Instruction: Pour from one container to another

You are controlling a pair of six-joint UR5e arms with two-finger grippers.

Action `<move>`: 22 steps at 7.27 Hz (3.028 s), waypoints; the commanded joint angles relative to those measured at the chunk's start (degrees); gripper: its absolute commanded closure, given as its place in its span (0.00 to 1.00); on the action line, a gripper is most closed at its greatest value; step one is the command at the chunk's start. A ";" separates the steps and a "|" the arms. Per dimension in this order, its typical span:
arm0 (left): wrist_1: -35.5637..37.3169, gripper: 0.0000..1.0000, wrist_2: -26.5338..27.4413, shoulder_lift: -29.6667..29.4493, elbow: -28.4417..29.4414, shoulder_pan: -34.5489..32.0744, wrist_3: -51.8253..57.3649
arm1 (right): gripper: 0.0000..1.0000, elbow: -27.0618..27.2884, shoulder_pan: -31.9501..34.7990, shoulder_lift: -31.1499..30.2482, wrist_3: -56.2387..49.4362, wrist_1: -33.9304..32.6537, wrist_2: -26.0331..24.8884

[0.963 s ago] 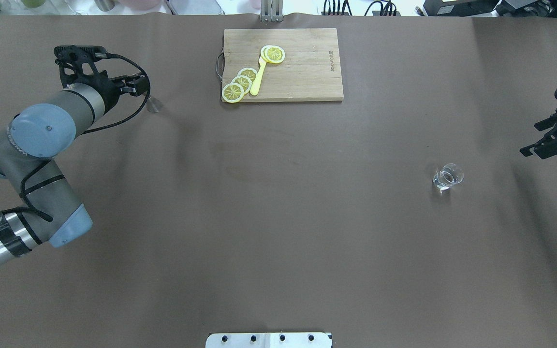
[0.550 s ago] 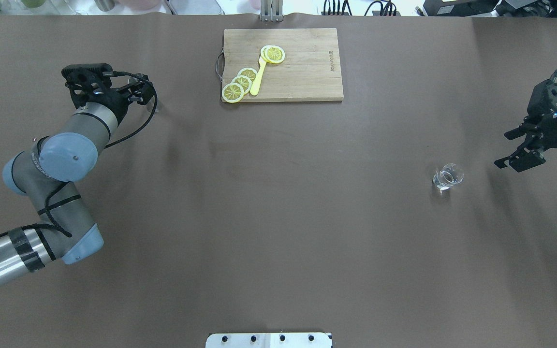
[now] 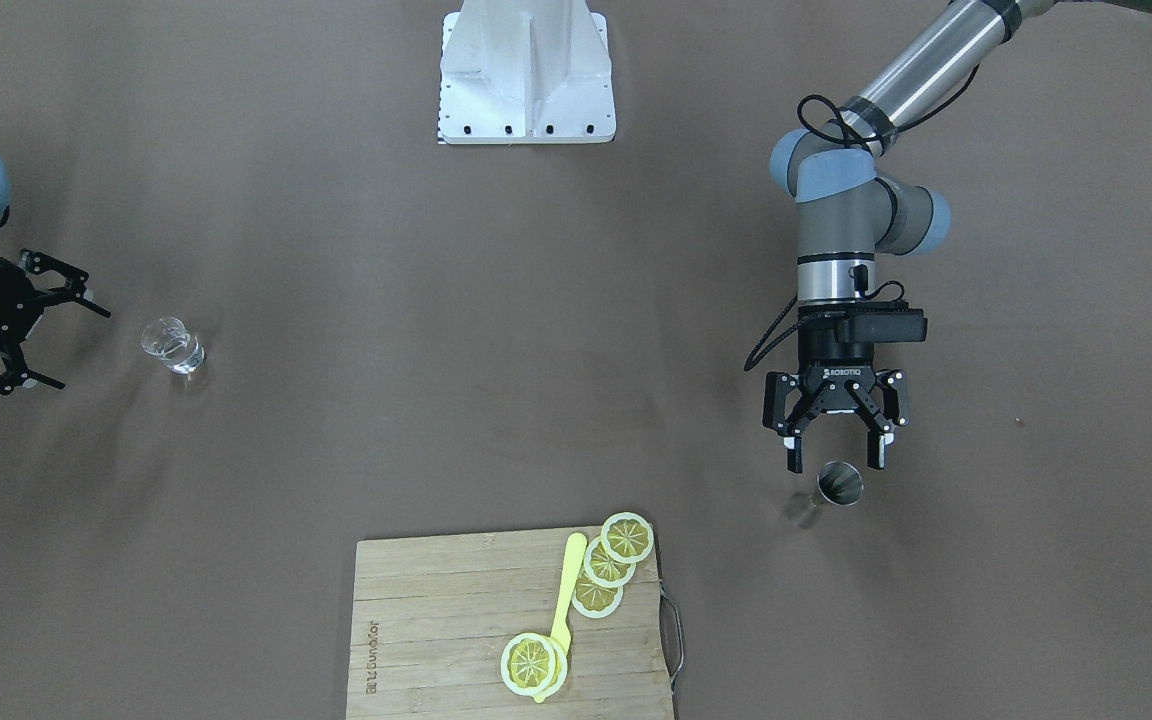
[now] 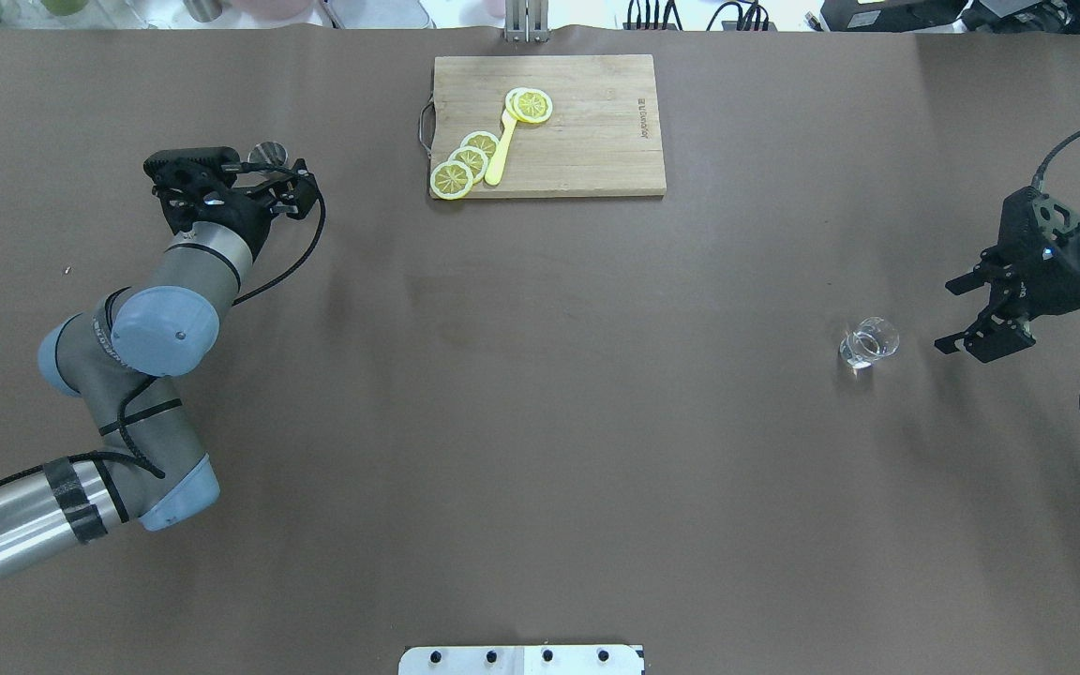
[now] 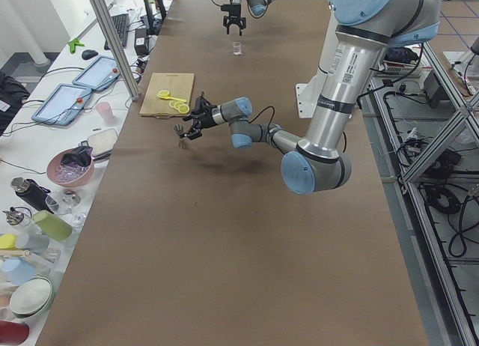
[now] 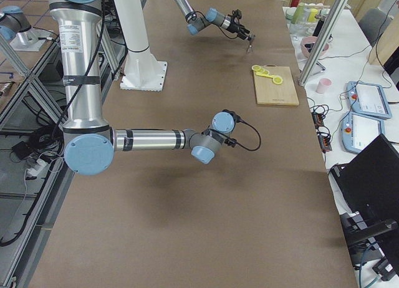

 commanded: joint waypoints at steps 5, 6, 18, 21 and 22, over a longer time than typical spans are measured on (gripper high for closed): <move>-2.14 0.06 7.18 -3.58 8.82 1.80 -1.37 | 0.00 -8.90 -2.73 2.49 -0.26 17.19 2.01; -2.05 0.06 8.33 -4.12 9.54 1.80 -1.37 | 0.00 -9.52 -2.73 2.58 -0.09 18.86 1.92; -1.44 0.12 7.90 -6.14 13.14 2.77 -3.83 | 0.01 -15.06 -6.07 6.71 1.85 28.37 0.78; -1.35 0.39 8.08 -6.14 12.80 2.77 -4.09 | 0.17 -15.06 -6.25 7.15 1.93 28.28 0.78; -1.35 0.42 8.25 -6.14 12.71 2.77 -4.53 | 0.26 -15.15 -6.25 7.15 1.93 28.28 0.78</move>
